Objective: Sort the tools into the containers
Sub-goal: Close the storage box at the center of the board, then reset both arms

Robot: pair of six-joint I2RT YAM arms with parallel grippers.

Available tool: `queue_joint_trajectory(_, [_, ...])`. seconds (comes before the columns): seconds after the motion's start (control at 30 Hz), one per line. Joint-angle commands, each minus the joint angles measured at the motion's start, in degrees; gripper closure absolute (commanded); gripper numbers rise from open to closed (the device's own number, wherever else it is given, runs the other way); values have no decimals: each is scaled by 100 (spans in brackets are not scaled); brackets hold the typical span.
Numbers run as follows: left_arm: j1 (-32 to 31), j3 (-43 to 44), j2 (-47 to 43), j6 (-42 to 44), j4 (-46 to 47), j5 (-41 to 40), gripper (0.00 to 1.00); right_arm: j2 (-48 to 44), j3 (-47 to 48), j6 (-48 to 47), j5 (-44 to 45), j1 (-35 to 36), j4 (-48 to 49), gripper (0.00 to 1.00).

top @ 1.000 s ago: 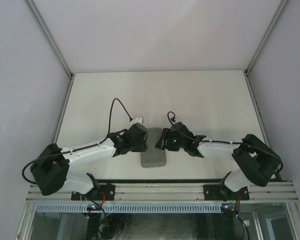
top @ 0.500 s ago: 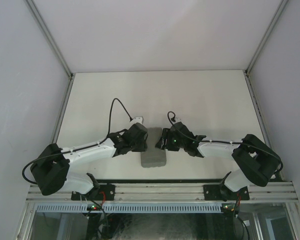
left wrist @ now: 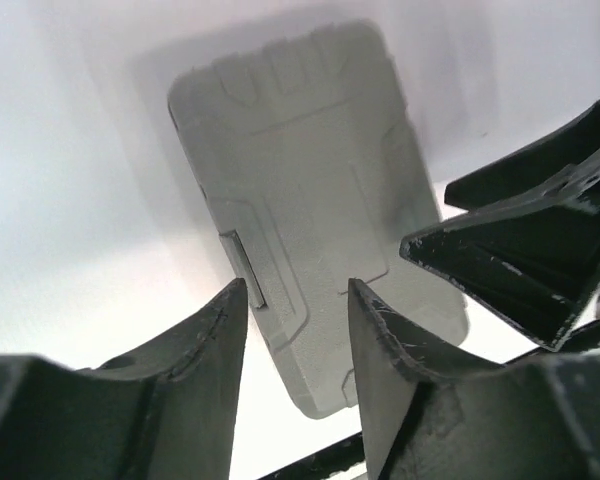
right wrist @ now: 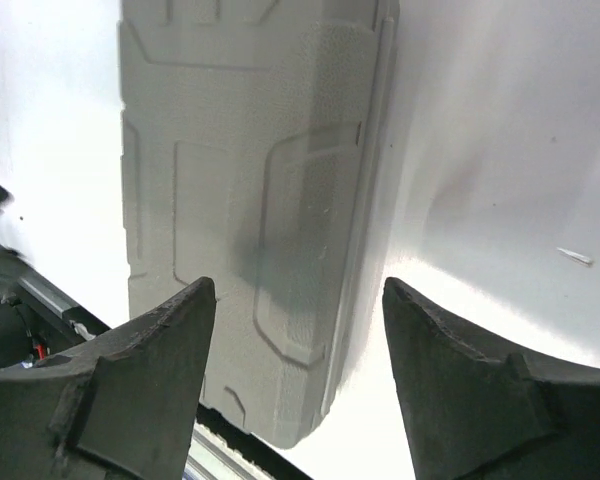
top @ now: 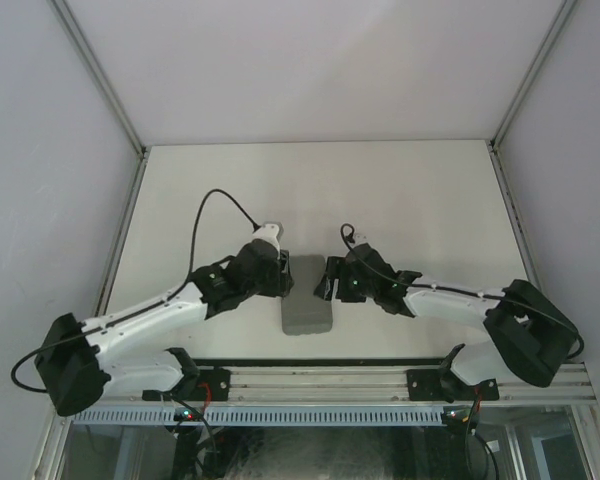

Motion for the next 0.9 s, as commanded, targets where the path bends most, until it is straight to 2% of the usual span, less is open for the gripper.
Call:
queue_joint_trajectory(0.0, [198,550,-796,523,-146,-209,48,-816,379,-555,433,-20,-574,30])
queue_joint_trajectory(0.3, [350,431,-2856,754,-446,-1113,41,-2939,501,-1216,1383,53,-1539,1])
queue_joint_trajectory(0.47, [345,508,-3810,1012,-832,-1599,30,-4246,504,-1463,1769,95,-2335,0])
queue_joint_trajectory(0.73, [348,630,-4484,1020,-2027,-2173,15,-6014,504,-1672,2586,89,-3583,0])
queue_joint_trajectory(0.87, [350,564,-4737,840,-2416,-2377,0,-6522,500,-1681,2873,92,-3953,0])
